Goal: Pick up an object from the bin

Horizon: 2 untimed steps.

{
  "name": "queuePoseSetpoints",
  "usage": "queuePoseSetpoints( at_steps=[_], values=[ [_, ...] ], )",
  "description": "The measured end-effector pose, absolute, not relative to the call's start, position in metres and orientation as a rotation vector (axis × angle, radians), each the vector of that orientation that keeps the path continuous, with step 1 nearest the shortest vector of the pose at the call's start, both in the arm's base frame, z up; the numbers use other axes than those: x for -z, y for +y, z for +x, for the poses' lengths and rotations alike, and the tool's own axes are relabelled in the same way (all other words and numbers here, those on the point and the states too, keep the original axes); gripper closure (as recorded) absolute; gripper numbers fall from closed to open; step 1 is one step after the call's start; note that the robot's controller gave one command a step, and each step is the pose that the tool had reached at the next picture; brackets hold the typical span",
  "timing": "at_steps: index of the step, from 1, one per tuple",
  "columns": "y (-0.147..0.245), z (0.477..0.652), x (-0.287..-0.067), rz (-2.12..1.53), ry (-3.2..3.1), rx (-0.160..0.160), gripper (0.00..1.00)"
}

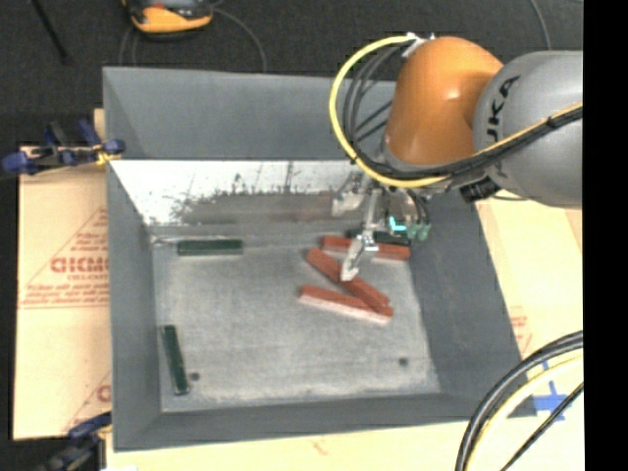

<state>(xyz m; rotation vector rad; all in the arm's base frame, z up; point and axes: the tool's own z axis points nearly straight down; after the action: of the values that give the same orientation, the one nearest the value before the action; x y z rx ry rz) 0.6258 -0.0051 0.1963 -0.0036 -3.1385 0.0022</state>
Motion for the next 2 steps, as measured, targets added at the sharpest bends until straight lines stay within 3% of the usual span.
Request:
queuePoseSetpoints(
  at_steps=[1, 2],
  values=[
    [-0.005, 0.627, -0.201, -0.004, -3.147, -0.002, 0.0],
    [-0.012, 0.627, -0.148, -0.054, -3.152, 0.002, 0.0]
  ],
)
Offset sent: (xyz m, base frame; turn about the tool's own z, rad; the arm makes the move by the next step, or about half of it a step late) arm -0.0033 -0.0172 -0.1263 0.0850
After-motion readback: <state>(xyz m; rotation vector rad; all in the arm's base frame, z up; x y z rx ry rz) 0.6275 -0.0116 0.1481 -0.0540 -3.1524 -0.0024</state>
